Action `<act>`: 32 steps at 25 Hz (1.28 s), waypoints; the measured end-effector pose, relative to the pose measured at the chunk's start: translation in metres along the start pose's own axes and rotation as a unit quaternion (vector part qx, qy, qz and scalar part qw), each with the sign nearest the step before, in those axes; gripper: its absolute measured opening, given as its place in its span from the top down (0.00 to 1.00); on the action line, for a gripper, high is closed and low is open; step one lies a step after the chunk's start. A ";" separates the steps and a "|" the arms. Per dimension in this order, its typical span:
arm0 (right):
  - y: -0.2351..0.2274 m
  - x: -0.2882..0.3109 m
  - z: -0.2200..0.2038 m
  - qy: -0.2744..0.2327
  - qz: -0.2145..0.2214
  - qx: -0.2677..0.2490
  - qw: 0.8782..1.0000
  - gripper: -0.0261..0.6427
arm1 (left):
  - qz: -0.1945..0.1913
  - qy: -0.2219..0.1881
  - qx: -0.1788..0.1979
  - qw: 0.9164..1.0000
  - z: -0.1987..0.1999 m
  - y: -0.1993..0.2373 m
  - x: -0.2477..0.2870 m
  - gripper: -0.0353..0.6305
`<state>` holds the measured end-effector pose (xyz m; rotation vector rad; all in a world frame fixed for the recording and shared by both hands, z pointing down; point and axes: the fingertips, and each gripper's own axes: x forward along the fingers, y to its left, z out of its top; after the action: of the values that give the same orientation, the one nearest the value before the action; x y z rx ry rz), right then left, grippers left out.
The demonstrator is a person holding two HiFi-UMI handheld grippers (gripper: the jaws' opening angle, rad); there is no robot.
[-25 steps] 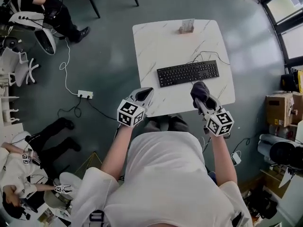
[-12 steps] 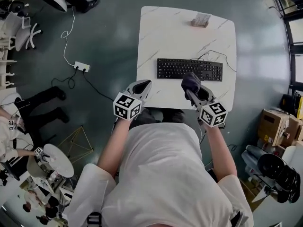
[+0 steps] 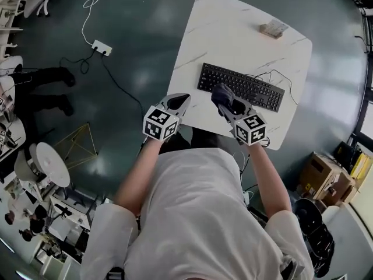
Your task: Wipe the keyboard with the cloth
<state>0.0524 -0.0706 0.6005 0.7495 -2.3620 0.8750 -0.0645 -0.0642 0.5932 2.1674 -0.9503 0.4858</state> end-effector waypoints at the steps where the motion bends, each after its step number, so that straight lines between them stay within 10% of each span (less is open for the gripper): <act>1: 0.001 0.010 -0.003 0.010 0.011 -0.004 1.000 0.73 | 0.004 0.001 -0.007 1.000 -0.004 0.003 0.003 0.94; 14: 0.005 0.118 -0.032 0.080 0.079 -0.015 0.993 0.73 | 0.041 0.015 -0.054 0.998 -0.045 0.027 0.037 0.94; 32: -0.054 0.110 -0.062 0.045 0.029 0.118 0.992 0.73 | 0.041 0.062 -0.034 0.997 -0.064 0.044 0.092 0.94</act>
<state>0.0243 -0.0967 0.7323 0.7190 -2.2357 1.2029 -0.0404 -0.0823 0.7093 2.0183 -0.9761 0.6120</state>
